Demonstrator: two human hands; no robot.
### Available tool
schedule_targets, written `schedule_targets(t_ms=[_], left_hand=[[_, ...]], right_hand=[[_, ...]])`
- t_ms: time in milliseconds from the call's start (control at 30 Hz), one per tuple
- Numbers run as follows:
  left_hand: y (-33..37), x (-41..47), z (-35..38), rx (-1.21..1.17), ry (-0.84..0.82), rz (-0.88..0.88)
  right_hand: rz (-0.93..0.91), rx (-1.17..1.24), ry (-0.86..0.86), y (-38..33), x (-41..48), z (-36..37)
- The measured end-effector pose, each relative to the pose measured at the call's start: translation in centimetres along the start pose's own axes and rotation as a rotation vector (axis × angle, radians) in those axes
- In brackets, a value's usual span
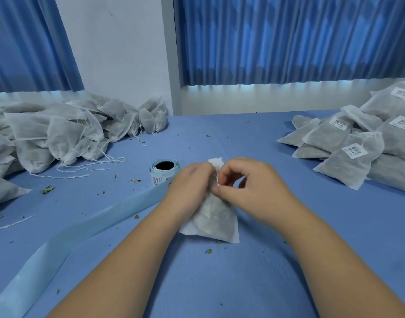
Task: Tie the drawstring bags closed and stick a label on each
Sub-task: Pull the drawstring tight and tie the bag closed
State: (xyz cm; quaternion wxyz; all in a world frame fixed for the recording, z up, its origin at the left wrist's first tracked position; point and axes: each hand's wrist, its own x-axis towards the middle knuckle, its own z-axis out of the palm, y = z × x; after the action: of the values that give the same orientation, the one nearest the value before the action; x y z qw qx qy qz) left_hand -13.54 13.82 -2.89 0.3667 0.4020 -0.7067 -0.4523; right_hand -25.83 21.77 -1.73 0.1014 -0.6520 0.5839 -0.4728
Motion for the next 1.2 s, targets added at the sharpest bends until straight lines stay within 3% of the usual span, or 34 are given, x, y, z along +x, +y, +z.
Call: schedule_targets(t_ms=[133, 267, 400, 733, 833, 933, 1033, 1133, 1200], left_hand=[[0.0, -0.1, 0.0, -0.174, -0.028, -0.089], [-0.3, 0.4, -0.1, -0.219, 0.013, -0.095], [-0.3, 0.1, 0.0, -0.300, -0.059, -0.071], [0.1, -0.8, -0.6, -0.311, -0.105, -0.100], [0.0, -1.8, -1.7, -0.359, -0.122, -0.115], [-0.2, -2.9, -3.4, -0.404, -0.120, -0.120], [-0.9, -4.2, -5.4, -0.284, 0.019, -0.130], [-2.2, -5.8, -7.3, 0.000, 0.336, -0.129], [-3.1, -6.6, -8.4, 0.034, 0.469, -0.135]], right_hand=[[0.012, 0.030, 0.044, 0.5, 0.0, -0.6], [-0.013, -0.034, 0.008, 0.9, 0.1, -0.6], [-0.041, -0.128, 0.000, 1.4, 0.4, -0.4], [-0.076, -0.175, -0.002, 1.7, 0.0, -0.1], [-0.104, -0.106, -0.056, 1.0, -0.3, 0.5], [-0.032, 0.112, -0.114, 0.1, -0.5, 0.9], [0.008, 0.210, -0.128, -0.4, -0.5, 1.4], [0.053, 0.179, -0.092, -0.2, -0.3, 2.3], [0.099, 0.139, -0.093, 0.1, 0.2, 3.0]])
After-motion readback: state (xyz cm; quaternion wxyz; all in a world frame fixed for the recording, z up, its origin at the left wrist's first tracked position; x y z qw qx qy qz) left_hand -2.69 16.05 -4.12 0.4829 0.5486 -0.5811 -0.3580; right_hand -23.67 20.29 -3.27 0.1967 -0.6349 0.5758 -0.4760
